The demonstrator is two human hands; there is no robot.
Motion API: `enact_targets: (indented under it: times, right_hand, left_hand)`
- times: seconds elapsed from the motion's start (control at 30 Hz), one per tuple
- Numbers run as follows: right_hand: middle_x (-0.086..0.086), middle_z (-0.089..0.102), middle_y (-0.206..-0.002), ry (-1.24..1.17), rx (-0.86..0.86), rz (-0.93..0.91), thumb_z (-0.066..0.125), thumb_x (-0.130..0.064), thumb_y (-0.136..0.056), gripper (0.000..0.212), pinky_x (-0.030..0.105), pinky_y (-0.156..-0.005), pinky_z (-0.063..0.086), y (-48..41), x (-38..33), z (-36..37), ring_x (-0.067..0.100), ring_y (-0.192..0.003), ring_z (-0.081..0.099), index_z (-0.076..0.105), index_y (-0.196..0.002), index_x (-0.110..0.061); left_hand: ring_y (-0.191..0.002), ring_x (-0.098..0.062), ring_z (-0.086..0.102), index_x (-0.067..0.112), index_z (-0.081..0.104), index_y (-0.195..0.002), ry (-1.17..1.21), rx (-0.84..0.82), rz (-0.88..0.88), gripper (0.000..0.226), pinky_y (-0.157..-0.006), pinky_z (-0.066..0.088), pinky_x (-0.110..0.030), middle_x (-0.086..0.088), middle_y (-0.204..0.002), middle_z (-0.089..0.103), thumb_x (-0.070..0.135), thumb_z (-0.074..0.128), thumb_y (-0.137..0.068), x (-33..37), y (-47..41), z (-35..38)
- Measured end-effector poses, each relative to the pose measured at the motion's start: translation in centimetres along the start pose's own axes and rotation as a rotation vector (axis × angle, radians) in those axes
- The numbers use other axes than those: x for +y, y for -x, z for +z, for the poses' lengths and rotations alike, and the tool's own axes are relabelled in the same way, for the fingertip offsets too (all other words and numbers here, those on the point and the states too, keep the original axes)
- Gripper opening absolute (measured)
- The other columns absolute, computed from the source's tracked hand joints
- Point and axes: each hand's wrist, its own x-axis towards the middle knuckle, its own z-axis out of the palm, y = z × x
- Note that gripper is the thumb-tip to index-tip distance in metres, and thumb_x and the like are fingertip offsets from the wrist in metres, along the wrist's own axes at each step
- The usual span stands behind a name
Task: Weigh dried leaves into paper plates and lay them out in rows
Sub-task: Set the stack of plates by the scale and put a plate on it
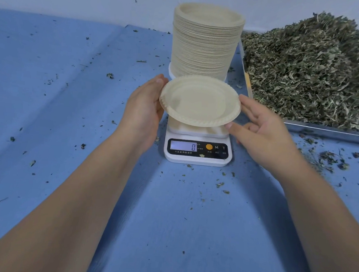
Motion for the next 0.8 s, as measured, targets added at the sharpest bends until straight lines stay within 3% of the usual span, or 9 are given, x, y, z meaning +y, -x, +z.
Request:
enact_targets:
  times: [0.07,0.13,0.17,0.27,0.47,0.57,0.63,0.7,0.8]
  right_hand:
    - [-0.031,0.044,-0.149,0.008,-0.001,0.0,0.074,-0.054,-0.073,0.087,0.025,-0.066,0.056,0.0,0.0,0.0,0.019,-0.063,0.043,0.039,-0.151,-0.038]
    - [-0.031,0.043,-0.149,0.022,0.005,0.006,0.073,-0.054,-0.073,0.086,0.025,-0.067,0.057,0.1,-0.1,0.0,0.017,-0.062,0.044,0.038,-0.151,-0.039]
    - [-0.033,0.043,-0.148,0.035,0.009,0.004,0.073,-0.053,-0.074,0.085,0.025,-0.068,0.058,0.1,-0.1,0.1,0.014,-0.061,0.044,0.038,-0.15,-0.04]
    - [-0.041,0.043,-0.14,0.078,0.017,-0.014,0.071,-0.054,-0.075,0.082,0.024,-0.068,0.057,0.2,-0.2,0.1,0.006,-0.054,0.04,0.037,-0.149,-0.044]
    - [-0.06,0.045,-0.112,0.153,0.018,0.011,0.065,-0.058,-0.074,0.08,0.023,-0.064,0.054,0.5,-0.5,0.2,0.005,-0.054,0.049,0.033,-0.147,-0.05]
    - [-0.056,0.046,-0.118,0.19,0.016,0.008,0.062,-0.06,-0.073,0.081,0.016,-0.054,0.048,0.5,-0.5,0.2,0.003,-0.049,0.046,0.033,-0.148,-0.049]
    - [-0.031,0.055,-0.137,0.244,-0.008,0.02,0.063,-0.055,-0.078,0.08,0.015,-0.053,0.045,0.5,-0.3,0.2,0.002,-0.047,0.045,0.032,-0.151,-0.047]
    - [-0.008,0.06,-0.138,0.279,-0.033,0.036,0.065,-0.044,-0.084,0.076,0.018,-0.059,0.049,0.6,0.0,0.1,0.002,-0.055,0.055,0.032,-0.152,-0.047]
    - [-0.038,0.046,-0.14,0.219,-0.047,0.087,0.056,-0.051,-0.071,0.084,0.026,-0.091,0.053,0.8,-0.3,0.0,0.014,-0.11,0.066,0.031,-0.152,-0.047]
  left_hand:
    - [-0.096,-0.005,0.057,0.019,0.063,-0.101,0.032,0.011,-0.003,0.009,-0.089,0.047,-0.023,0.009,-0.098,0.058,0.016,0.054,-0.1,-0.2,-0.1,-0.1]
    - [-0.112,-0.004,0.066,0.013,0.059,-0.133,0.024,0.064,-0.007,0.031,-0.105,0.05,-0.026,0.011,-0.112,0.068,0.012,0.052,-0.103,0.0,0.1,0.0]
    - [-0.111,-0.003,0.068,0.015,0.058,-0.134,0.015,0.065,-0.004,0.031,-0.108,0.049,-0.028,0.015,-0.11,0.073,0.01,0.051,-0.104,0.0,0.1,-0.1]
    - [-0.101,0.004,0.07,0.027,0.063,-0.108,-0.017,0.045,-0.022,0.023,-0.11,0.048,-0.028,0.023,-0.092,0.077,0.009,0.049,-0.103,0.0,0.1,0.0]
    - [-0.111,-0.001,0.067,0.035,0.067,-0.1,-0.071,0.061,-0.047,0.027,-0.113,0.044,-0.03,0.025,-0.095,0.074,0.012,0.052,-0.102,-0.5,-0.3,-0.2]
    - [-0.103,-0.003,0.063,0.036,0.072,-0.076,-0.123,0.054,-0.067,0.038,-0.111,0.041,-0.029,0.024,-0.085,0.071,0.012,0.054,-0.1,-0.8,-0.5,-0.2]
    - [-0.109,-0.004,0.064,0.033,0.069,-0.086,-0.111,0.072,-0.086,0.025,-0.117,0.041,-0.034,0.021,-0.095,0.071,0.014,0.057,-0.098,-1.1,-0.5,-0.3]
    - [-0.125,-0.007,0.058,0.027,0.067,-0.116,-0.109,0.091,-0.092,0.024,-0.119,0.038,-0.039,0.013,-0.124,0.067,0.015,0.057,-0.098,-1.4,-0.5,-0.3]
    - [-0.138,-0.012,0.05,0.015,0.047,-0.152,-0.147,0.122,-0.111,0.05,-0.12,0.036,-0.038,0.004,-0.151,0.052,0.014,0.053,-0.102,-1.4,-0.5,-0.3]
